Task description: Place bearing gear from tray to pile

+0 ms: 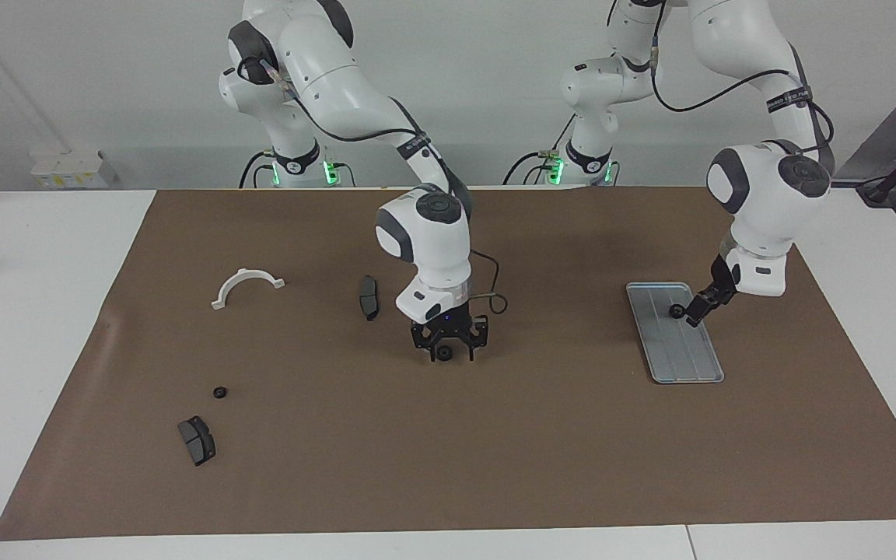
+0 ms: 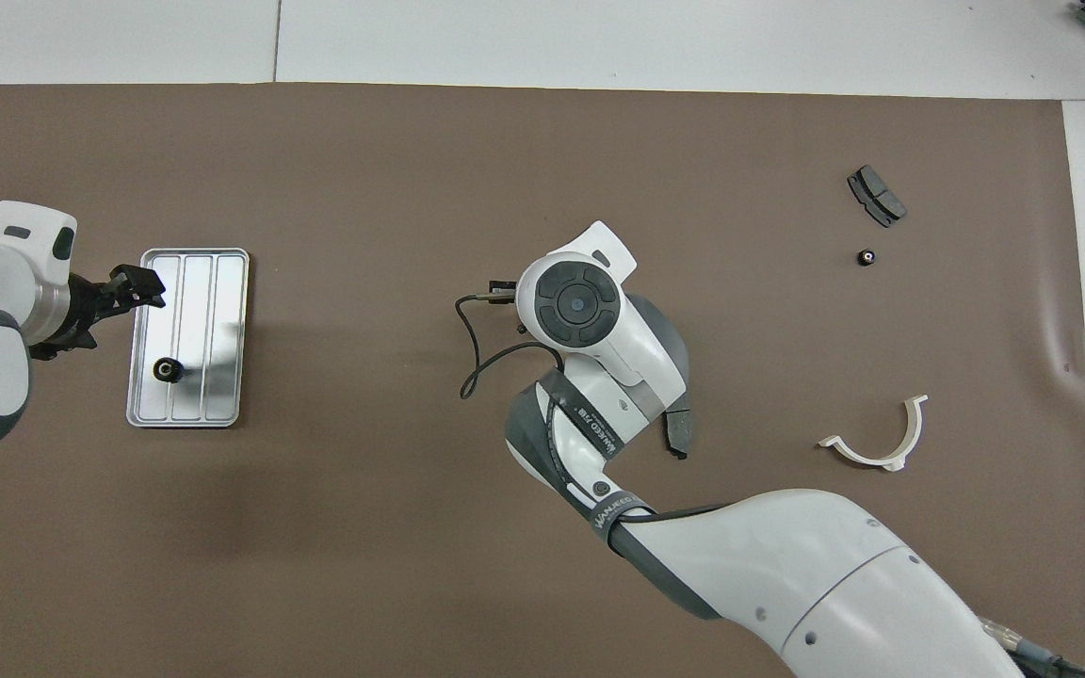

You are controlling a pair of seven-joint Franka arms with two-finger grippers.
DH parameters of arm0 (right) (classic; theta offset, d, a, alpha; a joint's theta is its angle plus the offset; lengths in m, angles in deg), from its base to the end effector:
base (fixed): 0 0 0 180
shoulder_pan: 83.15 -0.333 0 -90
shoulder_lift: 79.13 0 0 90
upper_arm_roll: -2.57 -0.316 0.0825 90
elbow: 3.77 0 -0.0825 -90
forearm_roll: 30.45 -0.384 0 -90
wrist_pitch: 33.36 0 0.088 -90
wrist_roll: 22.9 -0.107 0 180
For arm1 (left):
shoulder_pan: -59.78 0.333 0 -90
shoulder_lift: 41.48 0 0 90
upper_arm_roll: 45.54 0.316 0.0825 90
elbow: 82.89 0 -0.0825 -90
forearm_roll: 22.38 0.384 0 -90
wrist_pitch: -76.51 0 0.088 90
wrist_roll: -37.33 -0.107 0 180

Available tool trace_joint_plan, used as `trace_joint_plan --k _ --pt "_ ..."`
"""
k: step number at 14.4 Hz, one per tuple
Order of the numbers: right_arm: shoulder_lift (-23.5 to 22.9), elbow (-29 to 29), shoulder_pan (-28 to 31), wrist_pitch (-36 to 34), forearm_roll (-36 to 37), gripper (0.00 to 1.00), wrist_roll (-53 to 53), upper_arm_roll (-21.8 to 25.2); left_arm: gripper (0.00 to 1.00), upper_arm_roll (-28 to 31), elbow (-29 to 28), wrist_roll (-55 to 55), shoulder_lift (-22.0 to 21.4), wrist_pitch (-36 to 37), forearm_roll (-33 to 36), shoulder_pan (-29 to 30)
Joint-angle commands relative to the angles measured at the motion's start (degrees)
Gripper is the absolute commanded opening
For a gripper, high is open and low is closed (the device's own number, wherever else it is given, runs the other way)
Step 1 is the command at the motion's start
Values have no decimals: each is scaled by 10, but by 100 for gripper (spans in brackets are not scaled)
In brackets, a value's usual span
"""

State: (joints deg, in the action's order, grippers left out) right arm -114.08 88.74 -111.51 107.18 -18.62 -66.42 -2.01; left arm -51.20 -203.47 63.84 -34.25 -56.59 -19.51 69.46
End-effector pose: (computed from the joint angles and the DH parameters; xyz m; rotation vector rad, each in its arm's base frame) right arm 0.6035 0.3809 0.2935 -3.0565 0.0917 -0.3791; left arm 0.5715 0.0419 0.3678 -3.0329 -0.7771 -0.1509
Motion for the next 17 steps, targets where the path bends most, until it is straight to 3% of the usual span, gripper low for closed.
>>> trace_joint_plan --k 1,3,6,7,11,17 --pt "8 30 1 15 -1 76 5 2 100 -8 -82 10 -35 -57 -5 3" --pt "10 38 1 8 -1 70 6 2 100 -8 -94 31 -32 -58 -5 2" --pt "11 38 0 1 -1 57 5 2 53 -8 -109 36 -29 -79 -5 2" --pt "12 38 1 -4 -1 51 5 2 49 -8 -113 36 -28 -85 -5 3" --pt "14 39 1 -7 -1 31 5 2 49 -8 -124 33 -24 -100 -5 3" --pt "24 29 23 -38 -1 21 30 8 49 -7 -137 30 -15 -126 -5 11"
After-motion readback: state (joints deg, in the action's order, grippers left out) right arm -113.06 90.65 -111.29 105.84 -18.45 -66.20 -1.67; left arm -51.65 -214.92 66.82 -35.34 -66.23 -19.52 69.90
